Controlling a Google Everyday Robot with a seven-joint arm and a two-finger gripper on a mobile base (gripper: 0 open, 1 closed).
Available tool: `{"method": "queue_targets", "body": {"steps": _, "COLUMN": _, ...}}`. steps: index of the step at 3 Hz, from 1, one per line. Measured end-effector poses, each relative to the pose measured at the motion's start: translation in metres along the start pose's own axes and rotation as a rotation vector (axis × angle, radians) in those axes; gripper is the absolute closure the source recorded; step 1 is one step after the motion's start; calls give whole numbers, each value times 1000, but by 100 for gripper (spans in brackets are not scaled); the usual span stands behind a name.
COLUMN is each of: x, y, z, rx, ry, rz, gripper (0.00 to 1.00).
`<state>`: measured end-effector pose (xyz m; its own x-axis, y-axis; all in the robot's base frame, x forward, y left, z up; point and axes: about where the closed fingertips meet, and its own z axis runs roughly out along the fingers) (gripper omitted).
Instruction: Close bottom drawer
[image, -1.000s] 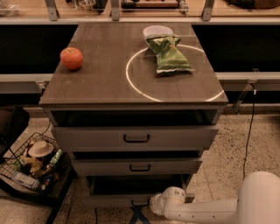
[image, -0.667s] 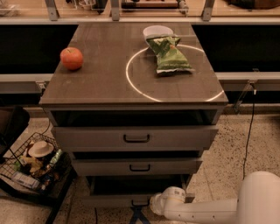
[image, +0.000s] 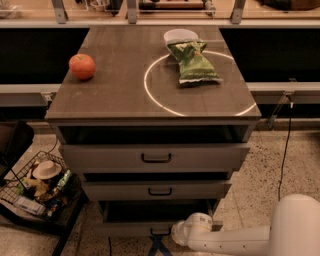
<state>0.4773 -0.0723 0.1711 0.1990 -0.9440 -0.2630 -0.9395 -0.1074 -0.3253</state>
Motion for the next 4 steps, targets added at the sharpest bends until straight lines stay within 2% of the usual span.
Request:
{"method": "queue_targets", "body": {"steps": 1, "x": 18, "y": -2, "z": 5, "rx": -34, "ry": 18, "rz": 2, "gripper": 100}}
{"method": "queue_targets", "body": {"steps": 2, "x": 57, "y": 4, "z": 12, "rx": -99, "ry": 52, "rz": 10, "gripper": 100}}
{"method": "queue_targets", "body": {"steps": 3, "x": 89, "y": 24, "z": 14, "rx": -155, "ry": 67, "rz": 88, "gripper": 100}}
{"method": "queue_targets", "body": {"steps": 4, "x": 89, "y": 24, "z": 14, "rx": -155, "ry": 67, "rz": 88, "gripper": 100}}
